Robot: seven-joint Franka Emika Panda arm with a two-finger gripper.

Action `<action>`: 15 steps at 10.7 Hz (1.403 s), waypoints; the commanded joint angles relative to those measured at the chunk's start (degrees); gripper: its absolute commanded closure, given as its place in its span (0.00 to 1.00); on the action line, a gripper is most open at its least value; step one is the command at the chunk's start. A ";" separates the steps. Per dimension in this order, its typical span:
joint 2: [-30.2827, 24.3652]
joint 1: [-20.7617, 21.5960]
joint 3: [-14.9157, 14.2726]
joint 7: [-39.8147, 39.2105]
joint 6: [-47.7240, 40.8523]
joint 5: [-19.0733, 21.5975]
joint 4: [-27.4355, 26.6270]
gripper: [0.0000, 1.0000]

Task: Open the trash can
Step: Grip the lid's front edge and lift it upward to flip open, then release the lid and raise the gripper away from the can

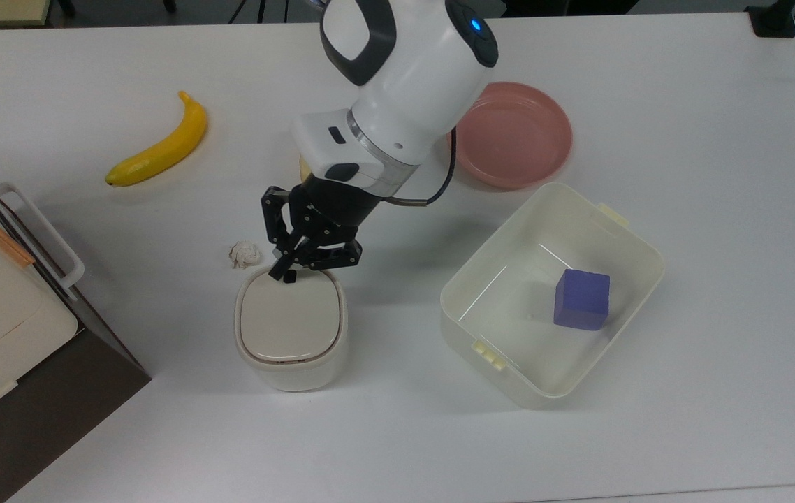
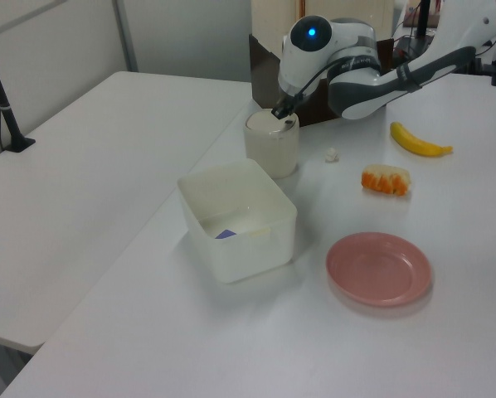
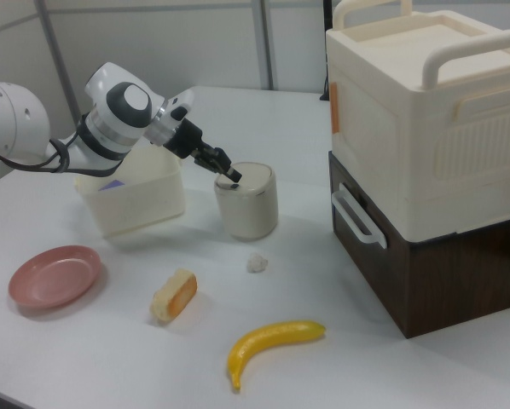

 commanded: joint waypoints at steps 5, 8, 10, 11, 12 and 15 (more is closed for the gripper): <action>0.25 -0.84 1.41 1.11 1.02 0.46 -1.58 1.00; -5.18 -6.18 0.27 -4.20 1.81 28.73 4.48 1.00; -9.50 -9.63 -2.44 -17.90 1.20 49.78 5.02 1.00; -10.47 -9.81 -5.16 -21.00 0.85 53.96 5.02 1.00; -11.26 -10.59 -6.14 -24.43 -1.16 56.00 4.93 1.00; -14.50 -10.43 -5.63 -45.21 -19.30 55.23 4.67 1.00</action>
